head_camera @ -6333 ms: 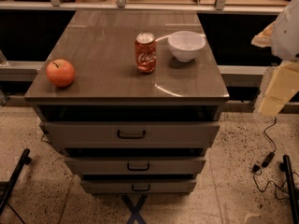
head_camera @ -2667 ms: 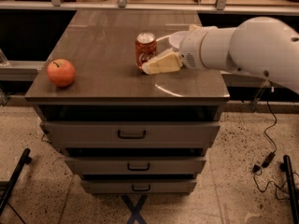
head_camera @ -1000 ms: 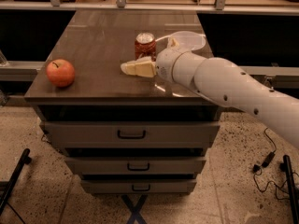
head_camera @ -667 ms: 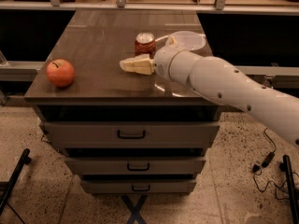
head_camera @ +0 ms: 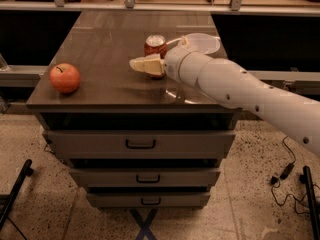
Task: Knock coke can over
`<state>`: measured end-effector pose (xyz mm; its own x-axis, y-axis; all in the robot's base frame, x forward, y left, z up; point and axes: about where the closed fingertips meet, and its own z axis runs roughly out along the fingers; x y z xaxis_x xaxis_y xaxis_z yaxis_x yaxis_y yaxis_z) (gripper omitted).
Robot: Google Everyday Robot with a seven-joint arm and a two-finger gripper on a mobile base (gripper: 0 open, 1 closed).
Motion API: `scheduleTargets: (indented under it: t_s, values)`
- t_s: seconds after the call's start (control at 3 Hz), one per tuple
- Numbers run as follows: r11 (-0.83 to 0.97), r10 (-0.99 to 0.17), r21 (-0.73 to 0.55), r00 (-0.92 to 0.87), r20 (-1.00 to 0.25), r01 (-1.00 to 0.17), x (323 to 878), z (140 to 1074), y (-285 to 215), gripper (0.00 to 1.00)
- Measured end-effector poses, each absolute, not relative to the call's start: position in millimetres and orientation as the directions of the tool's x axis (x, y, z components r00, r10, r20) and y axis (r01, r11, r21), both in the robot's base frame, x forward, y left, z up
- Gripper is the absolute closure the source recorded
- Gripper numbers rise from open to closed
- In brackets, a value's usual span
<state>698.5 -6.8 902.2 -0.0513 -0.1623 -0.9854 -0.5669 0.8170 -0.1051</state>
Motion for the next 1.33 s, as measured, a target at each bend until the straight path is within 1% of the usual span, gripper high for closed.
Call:
scheduleTargets:
  t_s: [0.33, 0.67, 1.33]
  values:
    - [0.829, -0.133, -0.080, -0.056, -0.990, -0.554, 710.3, 895.9, -9.5, 0.00]
    - [0.834, -0.102, -0.050, -0.064, -0.993, -0.549, 715.1, 889.3, -10.0, 0.15]
    - [0.835, -0.054, -0.008, -0.066, -0.996, -0.550, 712.6, 892.8, -11.7, 0.62]
